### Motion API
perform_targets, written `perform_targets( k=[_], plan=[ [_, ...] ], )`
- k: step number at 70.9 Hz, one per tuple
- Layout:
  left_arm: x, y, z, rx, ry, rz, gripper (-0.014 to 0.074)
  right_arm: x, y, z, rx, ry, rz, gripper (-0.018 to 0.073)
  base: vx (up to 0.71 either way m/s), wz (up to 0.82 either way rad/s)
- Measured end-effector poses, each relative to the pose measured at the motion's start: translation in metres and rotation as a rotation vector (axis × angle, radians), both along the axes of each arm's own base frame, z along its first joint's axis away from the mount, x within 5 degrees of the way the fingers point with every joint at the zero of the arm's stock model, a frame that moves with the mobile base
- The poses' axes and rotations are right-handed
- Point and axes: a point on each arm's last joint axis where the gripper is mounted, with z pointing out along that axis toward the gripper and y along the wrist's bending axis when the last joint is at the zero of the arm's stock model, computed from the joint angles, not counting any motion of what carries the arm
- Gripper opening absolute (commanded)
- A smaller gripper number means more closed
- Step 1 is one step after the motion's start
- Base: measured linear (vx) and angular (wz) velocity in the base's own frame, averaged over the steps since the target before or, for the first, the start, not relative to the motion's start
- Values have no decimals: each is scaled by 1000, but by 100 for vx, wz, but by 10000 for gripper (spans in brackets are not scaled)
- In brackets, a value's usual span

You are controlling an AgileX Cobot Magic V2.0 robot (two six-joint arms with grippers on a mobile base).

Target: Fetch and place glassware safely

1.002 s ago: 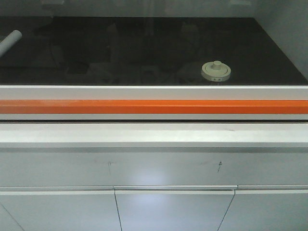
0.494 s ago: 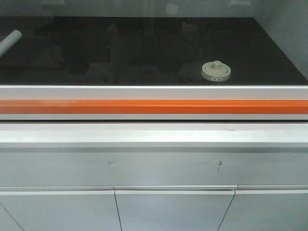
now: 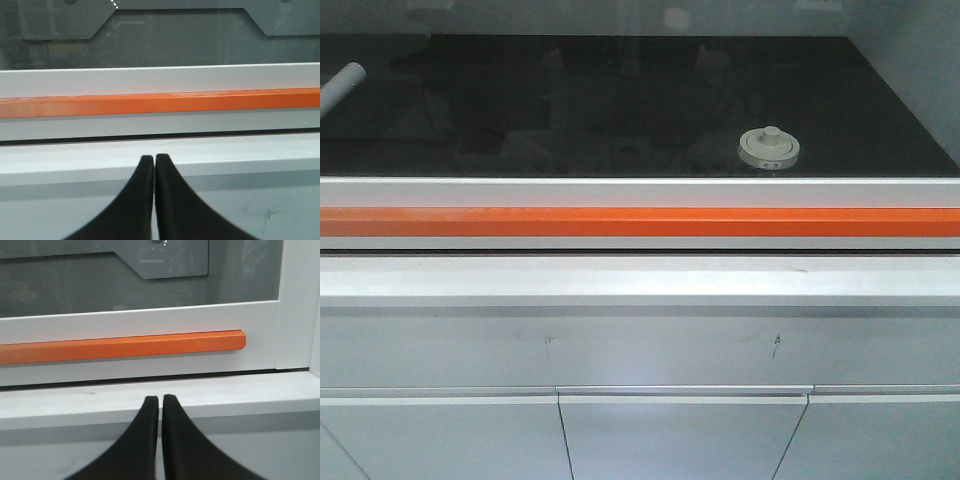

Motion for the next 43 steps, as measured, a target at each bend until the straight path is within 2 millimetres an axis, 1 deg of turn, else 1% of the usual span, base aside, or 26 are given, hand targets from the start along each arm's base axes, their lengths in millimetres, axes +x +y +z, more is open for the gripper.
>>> perform_targets(
  k=[23, 32, 43],
  plan=[
    [0, 0, 1, 0, -7, 1, -7, 0, 0, 1, 0, -8, 0, -1, 0, 0],
    [0, 1, 7, -21, -76, 7, -7, 0, 0, 4, -2, -45, 0, -1, 0, 0],
    [-2, 3, 20, -60, -226, 25, -7, -1, 0, 9, -5, -98, 0, -1, 0, 0]
  ],
)
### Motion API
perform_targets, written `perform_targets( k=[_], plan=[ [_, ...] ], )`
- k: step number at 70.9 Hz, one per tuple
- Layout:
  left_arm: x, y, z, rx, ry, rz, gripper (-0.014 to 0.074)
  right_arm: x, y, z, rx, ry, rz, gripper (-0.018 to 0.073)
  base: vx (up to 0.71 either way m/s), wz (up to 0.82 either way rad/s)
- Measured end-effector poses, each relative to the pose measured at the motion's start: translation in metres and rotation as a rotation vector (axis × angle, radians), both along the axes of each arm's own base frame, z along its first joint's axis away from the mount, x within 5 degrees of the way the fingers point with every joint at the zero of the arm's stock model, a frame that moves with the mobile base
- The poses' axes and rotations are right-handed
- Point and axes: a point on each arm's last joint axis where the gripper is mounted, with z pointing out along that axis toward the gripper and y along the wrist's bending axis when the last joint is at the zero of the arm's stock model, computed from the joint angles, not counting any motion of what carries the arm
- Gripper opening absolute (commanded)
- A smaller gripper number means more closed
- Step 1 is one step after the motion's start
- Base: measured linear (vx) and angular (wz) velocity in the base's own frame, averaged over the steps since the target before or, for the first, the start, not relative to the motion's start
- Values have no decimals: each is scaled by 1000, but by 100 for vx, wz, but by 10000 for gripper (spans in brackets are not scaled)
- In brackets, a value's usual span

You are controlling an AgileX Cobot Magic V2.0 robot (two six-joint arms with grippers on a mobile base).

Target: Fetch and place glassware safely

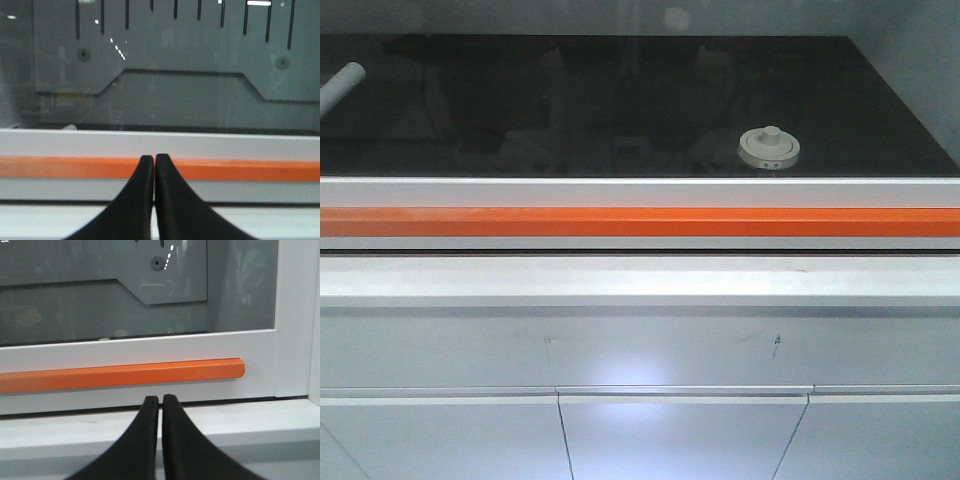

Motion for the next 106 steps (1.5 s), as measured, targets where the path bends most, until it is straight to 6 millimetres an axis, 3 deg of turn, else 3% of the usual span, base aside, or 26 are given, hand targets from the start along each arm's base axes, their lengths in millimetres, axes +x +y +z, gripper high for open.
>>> perform_targets(
  k=[9, 27, 36, 47, 58, 68, 77, 94, 106],
  plan=[
    [-4, 0, 20, -4, -49, -2, -7, -1, 0, 7, -5, -26, 0, -1, 0, 0],
    [-3, -1, 110, -3, -135, -7, -7, -8, 0, 83, -43, -177, -6, -1, 0, 0],
    [12, -1, 153, -3, -147, -6, -7, 2, 0, 126, -43, -188, -6, -1, 0, 0],
    [41, -2, 184, 11, -116, -3, -7, 28, -1, 167, -42, -165, -6, -1, 0, 0],
    [75, -3, 184, 23, -23, -2, -7, 64, -3, 181, -39, -90, -5, -1, 0, 0],
    [99, -4, 171, 28, 83, -6, -7, 94, -5, 166, -34, 25, -3, -1, 0, 0],
    [113, -5, 159, 34, 174, -12, -7, 110, -5, 153, -21, 120, -1, -1, 0, 0],
    [122, -7, 136, 40, 344, -32, -7, 104, -5, 118, 9, 159, 1, -1, 0, 0],
    [114, -6, 98, 40, 395, -24, -7, 89, -4, 85, 2, 153, 3, -1, 0, 0]
  ],
)
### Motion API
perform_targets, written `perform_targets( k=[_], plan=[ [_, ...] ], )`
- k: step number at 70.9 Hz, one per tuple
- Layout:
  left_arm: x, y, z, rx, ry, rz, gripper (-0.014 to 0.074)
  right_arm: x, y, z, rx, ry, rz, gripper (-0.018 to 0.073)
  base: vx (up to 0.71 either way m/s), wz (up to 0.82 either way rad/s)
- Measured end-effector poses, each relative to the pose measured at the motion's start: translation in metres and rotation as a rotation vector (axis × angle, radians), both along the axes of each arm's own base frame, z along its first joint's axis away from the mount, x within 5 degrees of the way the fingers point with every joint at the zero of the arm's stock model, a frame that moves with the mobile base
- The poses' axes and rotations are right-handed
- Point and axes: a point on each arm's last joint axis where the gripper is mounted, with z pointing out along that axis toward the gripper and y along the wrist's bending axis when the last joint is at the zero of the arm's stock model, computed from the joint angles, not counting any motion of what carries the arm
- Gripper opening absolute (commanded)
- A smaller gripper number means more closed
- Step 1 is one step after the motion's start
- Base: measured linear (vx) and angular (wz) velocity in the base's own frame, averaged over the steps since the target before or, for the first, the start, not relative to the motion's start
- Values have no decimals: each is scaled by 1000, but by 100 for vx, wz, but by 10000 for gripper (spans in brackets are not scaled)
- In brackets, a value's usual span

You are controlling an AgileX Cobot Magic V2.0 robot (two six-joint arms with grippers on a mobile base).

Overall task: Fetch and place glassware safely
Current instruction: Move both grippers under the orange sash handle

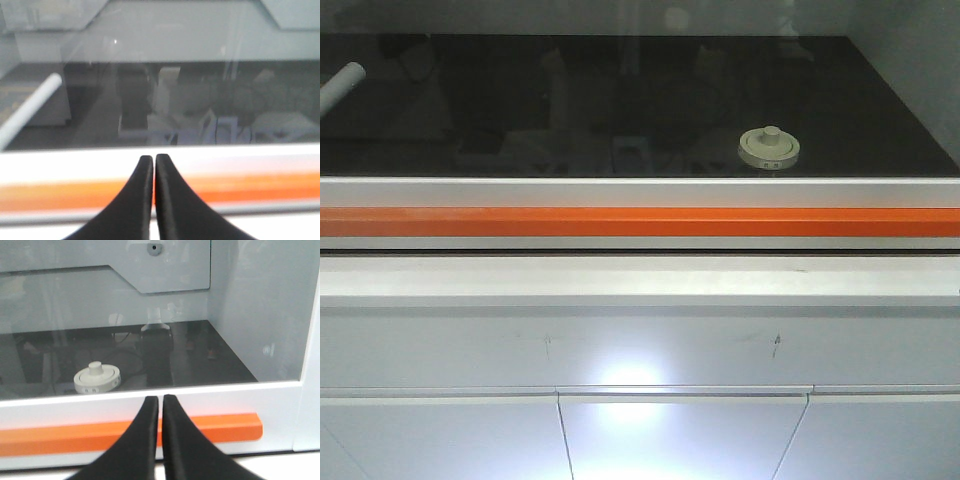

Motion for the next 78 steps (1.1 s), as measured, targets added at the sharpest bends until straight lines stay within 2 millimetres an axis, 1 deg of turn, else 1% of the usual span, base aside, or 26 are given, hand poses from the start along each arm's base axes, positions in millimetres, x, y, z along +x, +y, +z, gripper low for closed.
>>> perform_targets(
  k=[10, 16, 25, 34, 43, 52, 63, 78],
  plan=[
    [-9, 2, -42, 5, 19, 19, -7, -9, 1, -22, -16, 4, 10, -1, 0, 0],
    [-15, 4, -62, 10, -6, 36, -7, -12, 3, -34, -6, 0, 22, -1, 0, 0],
    [-24, 6, -79, 18, -82, 59, -7, -16, 7, -47, -48, -19, 75, -1, 0, 0],
    [-29, 8, -87, 23, -123, 72, -7, -15, 13, -57, -80, -3, 137, -1, 0, 0],
    [-27, 7, -90, 45, -116, 59, -7, -7, 16, -64, -98, 27, 174, -1, 0, 0],
    [-25, 4, -90, 88, -134, 29, -7, 5, 18, -72, -82, 51, 205, -1, 0, 0],
    [-22, 4, -92, 99, -124, 22, -7, 20, 20, -85, -82, 66, 242, -1, 0, 0],
    [-22, 4, -91, 98, -142, 22, -7, 39, 16, -100, -45, 49, 207, -1, 0, 0]
  ],
)
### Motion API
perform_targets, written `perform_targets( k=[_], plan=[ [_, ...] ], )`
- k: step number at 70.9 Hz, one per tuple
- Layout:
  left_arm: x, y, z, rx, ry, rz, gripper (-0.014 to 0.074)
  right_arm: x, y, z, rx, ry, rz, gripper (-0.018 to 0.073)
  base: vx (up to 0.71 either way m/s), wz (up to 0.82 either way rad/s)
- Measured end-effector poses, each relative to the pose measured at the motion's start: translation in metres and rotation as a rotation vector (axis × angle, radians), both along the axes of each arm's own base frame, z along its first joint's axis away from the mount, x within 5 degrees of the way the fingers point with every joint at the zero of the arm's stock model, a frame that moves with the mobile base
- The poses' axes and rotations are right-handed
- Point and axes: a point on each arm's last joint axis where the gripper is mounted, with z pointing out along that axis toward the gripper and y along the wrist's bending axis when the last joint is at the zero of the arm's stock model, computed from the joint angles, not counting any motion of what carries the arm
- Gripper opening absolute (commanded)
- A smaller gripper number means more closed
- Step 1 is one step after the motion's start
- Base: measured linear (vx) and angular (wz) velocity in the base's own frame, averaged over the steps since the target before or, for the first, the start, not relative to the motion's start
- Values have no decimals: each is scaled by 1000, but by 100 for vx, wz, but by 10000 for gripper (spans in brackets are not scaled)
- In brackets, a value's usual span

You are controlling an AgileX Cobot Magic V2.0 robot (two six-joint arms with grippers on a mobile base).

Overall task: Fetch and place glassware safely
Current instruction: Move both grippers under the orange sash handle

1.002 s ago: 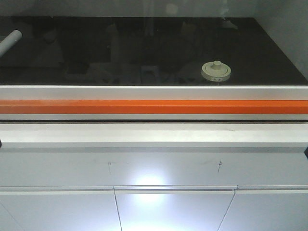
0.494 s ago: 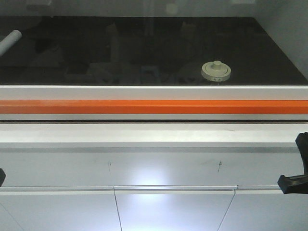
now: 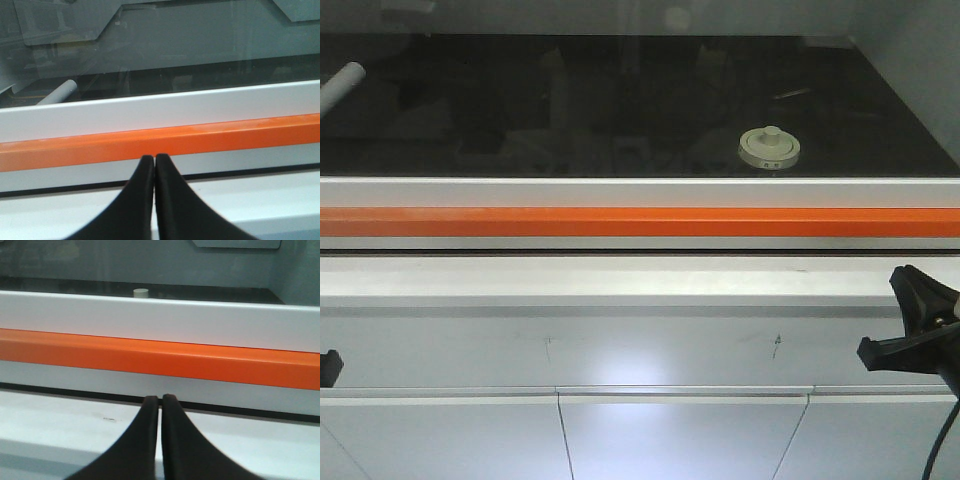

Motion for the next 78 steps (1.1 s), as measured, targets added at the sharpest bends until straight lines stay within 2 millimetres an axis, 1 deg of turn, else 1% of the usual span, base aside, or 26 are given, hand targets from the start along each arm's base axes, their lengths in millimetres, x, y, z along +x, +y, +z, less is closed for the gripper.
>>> perform_targets(
  k=[17, 33, 56, 78],
  plan=[
    [0, 0, 2, 0, -22, 1, -7, 20, -2, -14, 17, 12, -15, -1, 0, 0],
    [0, 0, 2, -1, -23, 1, -7, 40, -3, -17, 11, 11, -14, -1, 0, 0],
    [0, 0, 2, -1, -24, 1, -7, 60, -4, -34, 11, 73, -17, -1, 0, 0],
    [0, 0, 2, -1, -24, 1, -7, 84, -6, -40, 10, 67, -23, -1, 0, 0]
  ],
)
